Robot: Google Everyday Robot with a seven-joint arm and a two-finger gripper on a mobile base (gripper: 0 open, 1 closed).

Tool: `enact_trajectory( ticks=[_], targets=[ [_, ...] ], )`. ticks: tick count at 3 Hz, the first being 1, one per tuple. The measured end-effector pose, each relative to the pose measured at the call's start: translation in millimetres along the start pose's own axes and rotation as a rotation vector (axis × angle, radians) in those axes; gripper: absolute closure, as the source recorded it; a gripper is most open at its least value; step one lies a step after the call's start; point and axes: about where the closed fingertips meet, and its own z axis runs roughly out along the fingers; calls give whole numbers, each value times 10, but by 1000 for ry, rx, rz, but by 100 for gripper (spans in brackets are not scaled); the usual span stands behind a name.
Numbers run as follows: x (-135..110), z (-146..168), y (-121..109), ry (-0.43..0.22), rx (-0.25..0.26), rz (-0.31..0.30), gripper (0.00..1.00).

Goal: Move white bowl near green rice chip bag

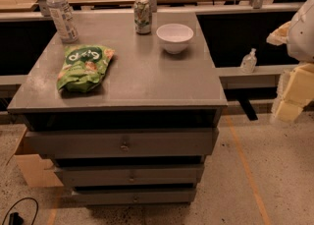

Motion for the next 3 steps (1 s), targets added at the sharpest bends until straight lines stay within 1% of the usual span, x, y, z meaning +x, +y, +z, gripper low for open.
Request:
enact_trajectory(
  ticks=[1, 2, 3],
  targets=[
    [0, 0, 0, 0, 0, 0, 0],
    [-130, 19, -108, -43, 32, -30, 0],
    [-378, 209, -466, -104, 54, -89, 0]
  ],
)
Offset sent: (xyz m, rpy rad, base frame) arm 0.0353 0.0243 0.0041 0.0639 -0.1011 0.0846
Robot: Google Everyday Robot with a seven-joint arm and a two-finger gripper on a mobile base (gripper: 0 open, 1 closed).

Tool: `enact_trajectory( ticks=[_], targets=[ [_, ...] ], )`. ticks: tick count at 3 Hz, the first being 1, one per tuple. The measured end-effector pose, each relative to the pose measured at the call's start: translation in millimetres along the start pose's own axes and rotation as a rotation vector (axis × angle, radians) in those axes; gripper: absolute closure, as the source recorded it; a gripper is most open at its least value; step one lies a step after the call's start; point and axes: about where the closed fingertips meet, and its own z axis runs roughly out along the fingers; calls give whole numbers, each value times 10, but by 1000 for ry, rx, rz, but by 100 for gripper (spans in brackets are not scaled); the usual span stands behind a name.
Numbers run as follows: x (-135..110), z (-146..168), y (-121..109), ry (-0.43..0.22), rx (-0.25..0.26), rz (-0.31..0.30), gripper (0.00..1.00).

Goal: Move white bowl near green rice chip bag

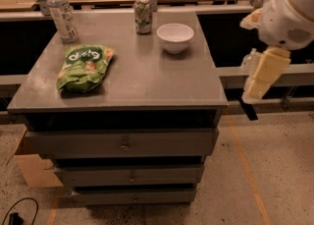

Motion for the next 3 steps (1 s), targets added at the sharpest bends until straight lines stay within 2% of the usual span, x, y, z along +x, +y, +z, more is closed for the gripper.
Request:
enact_trajectory(
  ticks=[1, 2, 3],
  targets=[
    [-131, 381, -502, -78, 2, -10, 0],
    [-245, 718, -1010, -124, 27, 2, 0],
    [-251, 751, -1074, -132, 30, 5, 0]
  ],
)
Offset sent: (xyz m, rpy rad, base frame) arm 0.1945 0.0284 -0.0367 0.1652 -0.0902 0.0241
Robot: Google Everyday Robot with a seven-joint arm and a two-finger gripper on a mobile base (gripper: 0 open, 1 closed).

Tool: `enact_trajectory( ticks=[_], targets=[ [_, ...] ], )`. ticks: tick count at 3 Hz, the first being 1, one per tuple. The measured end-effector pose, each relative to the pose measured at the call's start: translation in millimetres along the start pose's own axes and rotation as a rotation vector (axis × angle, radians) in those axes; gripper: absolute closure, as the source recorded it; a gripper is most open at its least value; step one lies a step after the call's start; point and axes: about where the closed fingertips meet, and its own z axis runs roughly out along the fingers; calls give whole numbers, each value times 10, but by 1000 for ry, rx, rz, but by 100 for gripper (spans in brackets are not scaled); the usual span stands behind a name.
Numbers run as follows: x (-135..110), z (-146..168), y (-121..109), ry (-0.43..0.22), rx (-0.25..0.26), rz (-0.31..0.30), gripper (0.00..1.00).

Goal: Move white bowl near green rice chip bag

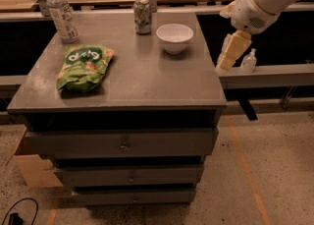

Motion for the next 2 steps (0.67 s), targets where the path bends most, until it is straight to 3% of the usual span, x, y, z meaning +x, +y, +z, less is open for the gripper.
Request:
enact_trajectory(
  ticks=[1, 2],
  targets=[
    [-76, 101, -135, -16, 23, -4, 0],
    [-227, 370, -515, -28, 34, -45, 26]
  ],
)
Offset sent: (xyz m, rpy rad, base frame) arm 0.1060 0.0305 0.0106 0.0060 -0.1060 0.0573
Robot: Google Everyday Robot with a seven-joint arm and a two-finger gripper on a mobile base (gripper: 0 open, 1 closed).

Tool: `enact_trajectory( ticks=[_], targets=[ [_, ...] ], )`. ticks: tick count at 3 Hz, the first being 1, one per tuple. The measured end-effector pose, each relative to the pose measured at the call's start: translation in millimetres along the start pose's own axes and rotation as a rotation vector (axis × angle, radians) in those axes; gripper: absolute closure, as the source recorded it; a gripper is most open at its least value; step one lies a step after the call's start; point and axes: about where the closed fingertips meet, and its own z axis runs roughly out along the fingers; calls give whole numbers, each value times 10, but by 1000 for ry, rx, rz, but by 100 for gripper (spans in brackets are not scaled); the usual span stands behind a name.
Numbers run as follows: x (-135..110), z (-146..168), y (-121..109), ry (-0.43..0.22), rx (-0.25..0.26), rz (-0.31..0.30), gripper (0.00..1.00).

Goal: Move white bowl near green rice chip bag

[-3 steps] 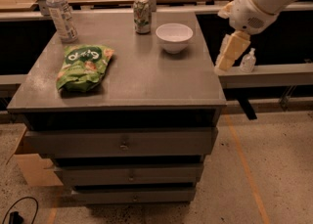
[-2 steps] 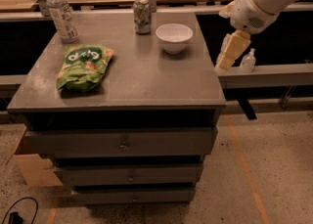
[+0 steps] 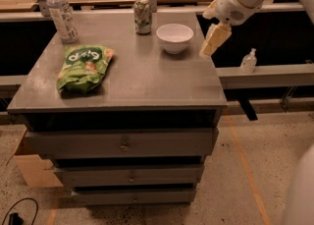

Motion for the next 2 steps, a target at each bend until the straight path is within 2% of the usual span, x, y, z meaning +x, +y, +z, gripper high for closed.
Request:
enact_trajectory(
  ticks=[1, 2],
  targets=[
    [-84, 147, -224, -15, 8, -15, 48],
    [-184, 357, -392, -22, -1, -30, 60]
  ],
)
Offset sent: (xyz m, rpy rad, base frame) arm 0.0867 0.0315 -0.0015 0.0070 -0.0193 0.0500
